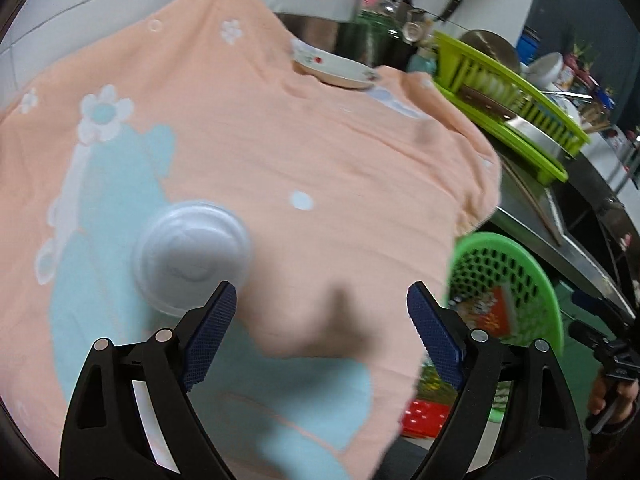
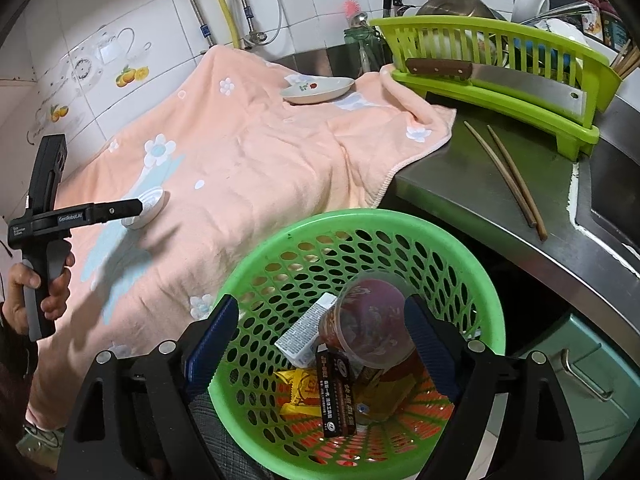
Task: Collect trash
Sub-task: 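Move the left gripper to the white plastic lid and grasp it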
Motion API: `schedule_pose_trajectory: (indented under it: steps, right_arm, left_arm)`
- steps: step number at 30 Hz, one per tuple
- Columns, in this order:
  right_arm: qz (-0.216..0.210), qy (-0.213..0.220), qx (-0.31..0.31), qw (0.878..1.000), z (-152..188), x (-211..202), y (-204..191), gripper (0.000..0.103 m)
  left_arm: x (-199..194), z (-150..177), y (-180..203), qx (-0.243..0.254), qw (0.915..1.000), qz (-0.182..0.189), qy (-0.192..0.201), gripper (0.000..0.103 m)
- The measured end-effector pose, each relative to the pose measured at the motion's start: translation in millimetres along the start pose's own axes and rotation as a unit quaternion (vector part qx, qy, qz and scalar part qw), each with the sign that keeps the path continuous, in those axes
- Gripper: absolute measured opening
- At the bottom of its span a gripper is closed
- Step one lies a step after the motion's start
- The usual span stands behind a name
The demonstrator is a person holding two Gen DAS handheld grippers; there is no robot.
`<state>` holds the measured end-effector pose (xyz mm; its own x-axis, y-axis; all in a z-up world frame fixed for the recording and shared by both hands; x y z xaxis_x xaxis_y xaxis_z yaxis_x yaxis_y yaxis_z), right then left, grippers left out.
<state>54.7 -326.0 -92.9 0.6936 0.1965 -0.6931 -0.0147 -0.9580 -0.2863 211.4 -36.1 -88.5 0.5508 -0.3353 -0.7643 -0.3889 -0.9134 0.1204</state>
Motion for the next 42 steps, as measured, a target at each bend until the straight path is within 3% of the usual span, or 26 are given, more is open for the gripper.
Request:
schedule_pose_trajectory:
  steps: [5,15,31,42]
  right_arm:
    - [-0.005,-0.004,0.000,1.000,-1.9,5.2,-3.4,0.082]
    - [-0.035,-0.013,-0.020,0.999,-16.3,24.1,-33.4,0.082]
    - [-0.062,-0.040,-0.072,0.995,-21.6,59.9,-88.3,0.082]
    - [-0.053,-0.045,-0.079,0.994,-17.8,64.0,-88.3,0.082]
  left_arm:
    - [1.5,-1.6,-22.4,0.004,0.9986,-0.051,0.011,0.093]
    - [11.9,1.9,-55.7,-0.016,0.9973,-0.071,0.004,0.096]
    - [37.2,2.2,-76.6,-0.029,0.9985,-0.043,-0.016,0.097]
    - [44.9,-0.6,-67.5,0.001,0.9989,-0.043,-0.018,0.096]
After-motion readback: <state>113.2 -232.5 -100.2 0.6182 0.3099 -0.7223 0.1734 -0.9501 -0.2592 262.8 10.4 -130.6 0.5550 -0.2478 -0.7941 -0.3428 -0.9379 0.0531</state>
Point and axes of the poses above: each gripper's, at about its wrist camera, not at the fingertips, and x roughly the way its jaws point, y to its right, z to its underside, the point moved 1 cm from there along x, roughly the way its jaws point, and after that the axes turned 4 degrees about x, right-handed, at the moved point
